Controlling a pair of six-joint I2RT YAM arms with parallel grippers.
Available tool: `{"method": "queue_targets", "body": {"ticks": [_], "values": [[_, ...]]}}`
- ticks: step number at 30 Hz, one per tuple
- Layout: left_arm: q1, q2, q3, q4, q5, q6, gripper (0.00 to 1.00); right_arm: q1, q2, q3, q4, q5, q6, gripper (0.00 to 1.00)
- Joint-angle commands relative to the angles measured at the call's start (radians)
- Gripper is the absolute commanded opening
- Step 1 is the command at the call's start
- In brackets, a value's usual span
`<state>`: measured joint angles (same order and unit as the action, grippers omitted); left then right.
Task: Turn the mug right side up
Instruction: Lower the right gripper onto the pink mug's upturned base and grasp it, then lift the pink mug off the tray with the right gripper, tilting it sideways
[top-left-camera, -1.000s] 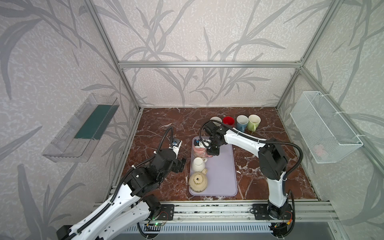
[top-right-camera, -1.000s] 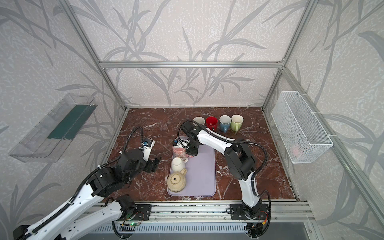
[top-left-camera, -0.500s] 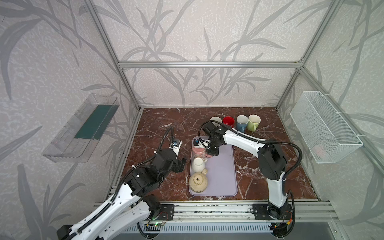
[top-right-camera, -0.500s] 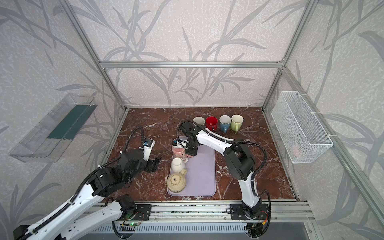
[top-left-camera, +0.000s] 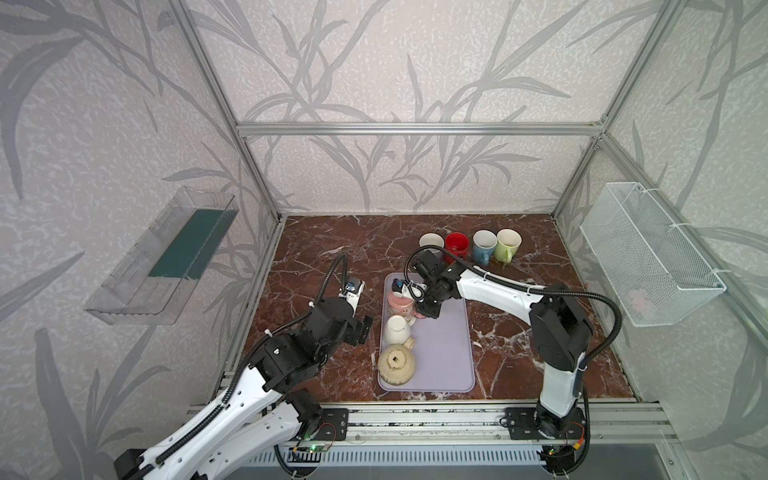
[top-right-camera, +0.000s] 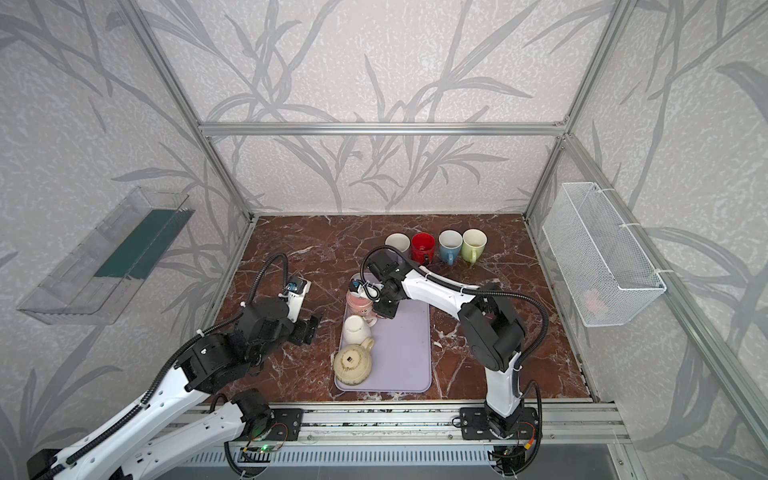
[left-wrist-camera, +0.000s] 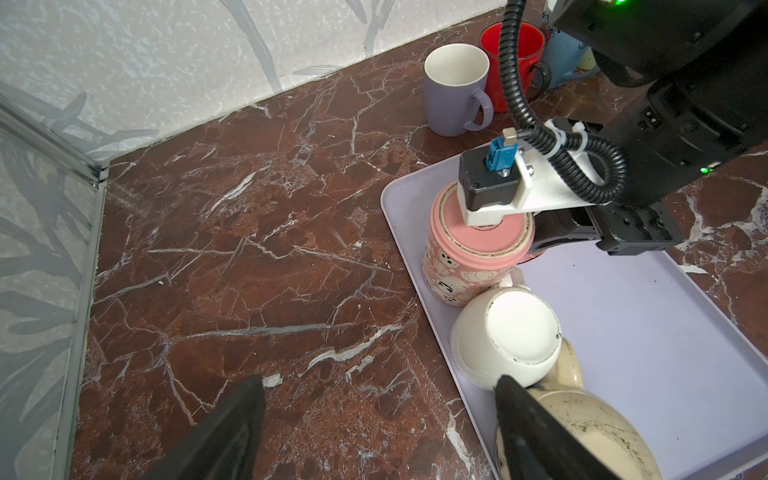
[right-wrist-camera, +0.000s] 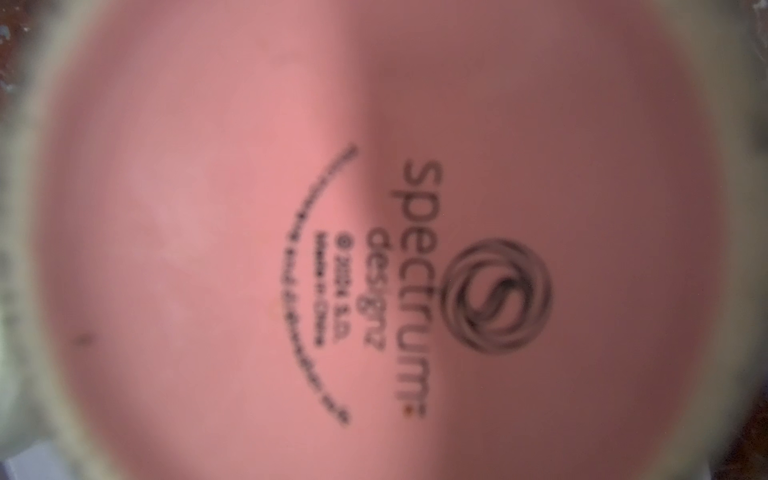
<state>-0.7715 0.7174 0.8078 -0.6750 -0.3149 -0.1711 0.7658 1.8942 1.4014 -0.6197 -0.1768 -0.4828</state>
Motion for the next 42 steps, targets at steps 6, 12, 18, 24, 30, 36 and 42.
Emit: {"method": "queue_targets", "body": {"ticks": [6,12,18,24,30,36,42], "values": [[-0.005,0.007,-0.01,0.013,-0.021,0.008,0.85,-0.022,-0.143,-0.086,0.198,-0.123,0.127,0.0],[-0.005,0.0,-0.009,0.014,-0.042,0.008,0.85,-0.054,-0.223,-0.166,0.32,-0.156,0.193,0.0],[-0.003,0.002,-0.007,0.02,-0.043,0.01,0.85,-0.056,-0.299,-0.238,0.445,-0.156,0.227,0.0],[-0.002,0.006,0.005,0.028,-0.024,-0.006,0.85,-0.072,-0.386,-0.299,0.535,-0.164,0.28,0.0],[0.001,0.007,0.023,0.059,0.002,-0.044,0.85,-0.088,-0.473,-0.34,0.626,-0.192,0.346,0.0],[0.003,0.01,0.055,0.1,0.053,-0.15,0.84,-0.092,-0.569,-0.364,0.71,-0.215,0.426,0.0],[0.003,-0.039,-0.038,0.318,0.181,-0.268,0.83,-0.149,-0.659,-0.413,0.841,-0.318,0.598,0.0]]}}
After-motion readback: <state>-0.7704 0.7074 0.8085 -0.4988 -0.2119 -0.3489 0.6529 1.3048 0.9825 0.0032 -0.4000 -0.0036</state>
